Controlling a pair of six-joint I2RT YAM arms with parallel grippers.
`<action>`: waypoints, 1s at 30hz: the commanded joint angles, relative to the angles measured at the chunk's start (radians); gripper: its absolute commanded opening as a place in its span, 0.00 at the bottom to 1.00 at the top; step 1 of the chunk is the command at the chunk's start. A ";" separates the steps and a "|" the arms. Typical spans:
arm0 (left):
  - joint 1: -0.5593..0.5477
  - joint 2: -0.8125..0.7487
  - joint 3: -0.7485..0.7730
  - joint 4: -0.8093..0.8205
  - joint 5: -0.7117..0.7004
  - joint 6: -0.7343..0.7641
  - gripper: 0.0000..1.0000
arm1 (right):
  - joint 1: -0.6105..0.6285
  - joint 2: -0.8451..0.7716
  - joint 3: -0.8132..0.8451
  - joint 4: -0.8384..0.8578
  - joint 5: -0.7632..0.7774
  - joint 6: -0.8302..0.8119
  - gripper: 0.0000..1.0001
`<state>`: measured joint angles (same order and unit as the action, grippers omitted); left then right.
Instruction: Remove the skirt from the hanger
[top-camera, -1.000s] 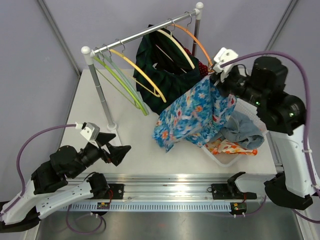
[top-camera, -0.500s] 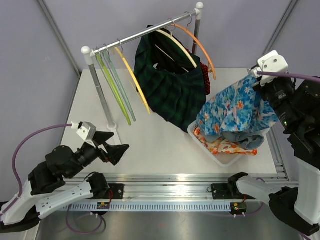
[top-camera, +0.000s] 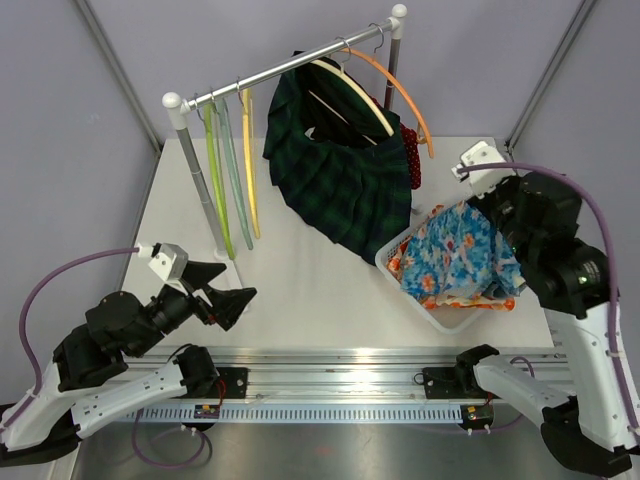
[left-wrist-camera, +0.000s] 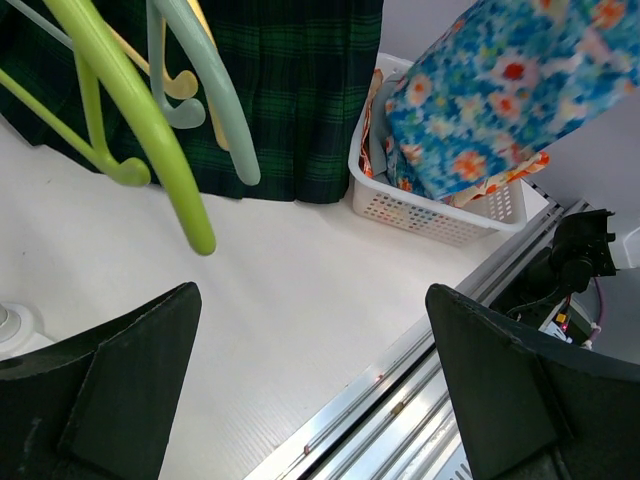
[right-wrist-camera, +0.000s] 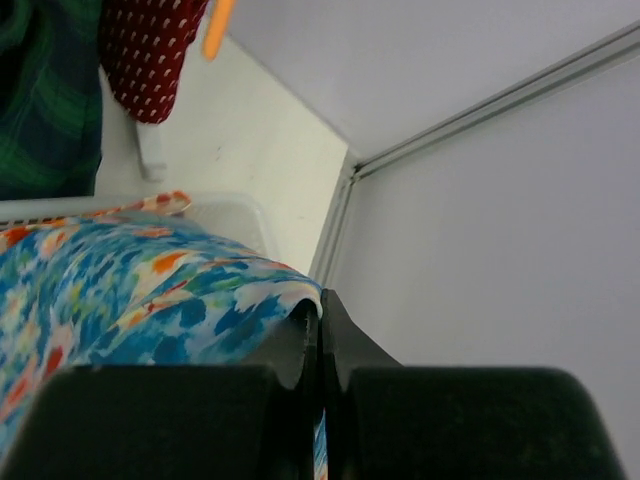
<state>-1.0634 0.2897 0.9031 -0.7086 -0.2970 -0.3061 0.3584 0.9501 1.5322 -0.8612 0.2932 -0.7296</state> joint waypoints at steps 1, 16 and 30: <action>-0.001 0.017 0.043 0.041 0.015 0.015 0.99 | -0.035 0.001 -0.194 0.154 -0.064 0.051 0.00; -0.001 0.057 0.048 0.066 0.044 0.030 0.99 | -0.188 0.071 -0.872 0.323 -0.543 -0.048 0.00; -0.001 0.074 -0.003 0.110 0.013 0.036 0.99 | -0.222 0.012 -0.273 -0.168 -0.662 0.045 0.97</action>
<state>-1.0637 0.3435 0.9096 -0.6754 -0.2741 -0.2874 0.1425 0.9909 1.0966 -0.8654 -0.2569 -0.7238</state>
